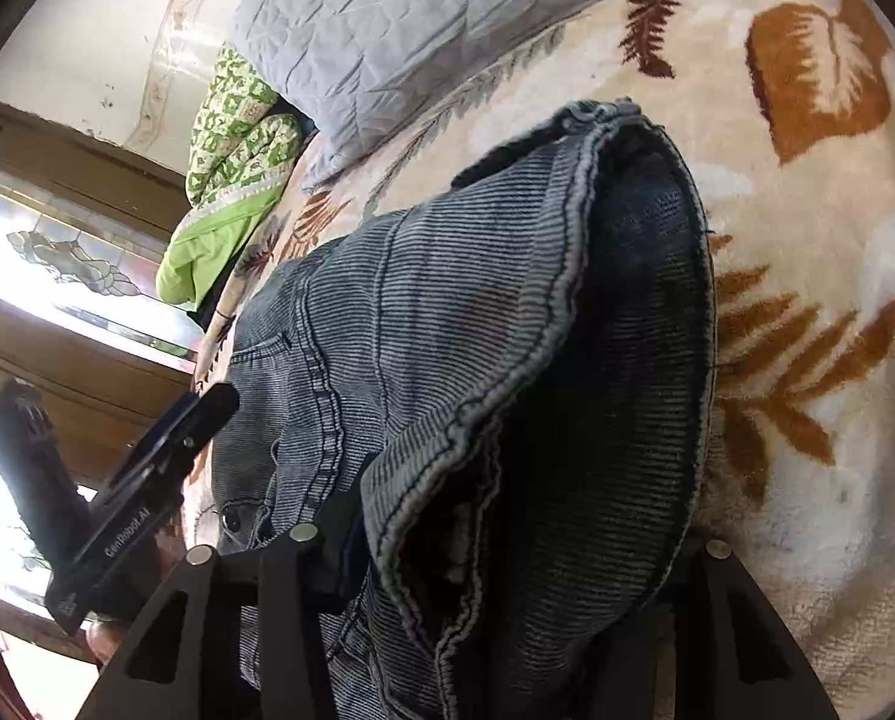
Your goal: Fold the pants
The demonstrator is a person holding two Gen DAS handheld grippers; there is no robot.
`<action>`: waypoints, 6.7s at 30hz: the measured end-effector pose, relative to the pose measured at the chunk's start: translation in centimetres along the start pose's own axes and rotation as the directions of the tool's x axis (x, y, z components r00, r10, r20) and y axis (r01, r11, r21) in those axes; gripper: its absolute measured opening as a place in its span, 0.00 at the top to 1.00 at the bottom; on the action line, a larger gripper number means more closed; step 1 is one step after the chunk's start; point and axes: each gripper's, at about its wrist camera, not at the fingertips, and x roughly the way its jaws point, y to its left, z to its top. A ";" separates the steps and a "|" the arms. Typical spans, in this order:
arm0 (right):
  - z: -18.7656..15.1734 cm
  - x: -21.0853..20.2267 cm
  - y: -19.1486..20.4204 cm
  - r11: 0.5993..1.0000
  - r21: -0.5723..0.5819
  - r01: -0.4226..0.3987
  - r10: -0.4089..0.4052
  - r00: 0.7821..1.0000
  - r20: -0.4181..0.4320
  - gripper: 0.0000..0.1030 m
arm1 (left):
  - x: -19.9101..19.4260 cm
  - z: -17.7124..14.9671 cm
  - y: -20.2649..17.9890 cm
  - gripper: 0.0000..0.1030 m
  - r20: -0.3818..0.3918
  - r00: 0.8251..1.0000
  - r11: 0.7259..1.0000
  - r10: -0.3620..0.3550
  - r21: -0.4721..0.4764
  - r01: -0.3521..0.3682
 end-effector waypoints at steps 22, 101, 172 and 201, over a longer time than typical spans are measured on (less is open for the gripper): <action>-2.5 -11.1 3.9 0.986 -0.043 0.159 -0.131 0.914 0.384 0.45 | -2.5 -0.6 2.2 0.14 0.089 0.996 0.997 0.013 -0.078 -0.006; -5.3 -4.5 9.5 0.884 -0.218 0.414 -0.285 0.846 0.450 0.45 | -2.7 -1.2 0.9 0.09 0.108 0.993 0.997 0.053 -0.053 -0.048; -11.3 -8.1 13.3 0.822 -0.286 0.493 -0.262 0.772 0.579 0.45 | -10.4 -4.3 0.7 0.09 0.160 0.987 0.997 0.033 -0.081 -0.020; -11.6 -7.5 13.6 0.811 -0.303 0.501 -0.267 0.777 0.571 0.45 | -11.8 -4.3 0.1 0.09 0.229 0.973 0.998 0.041 -0.045 -0.032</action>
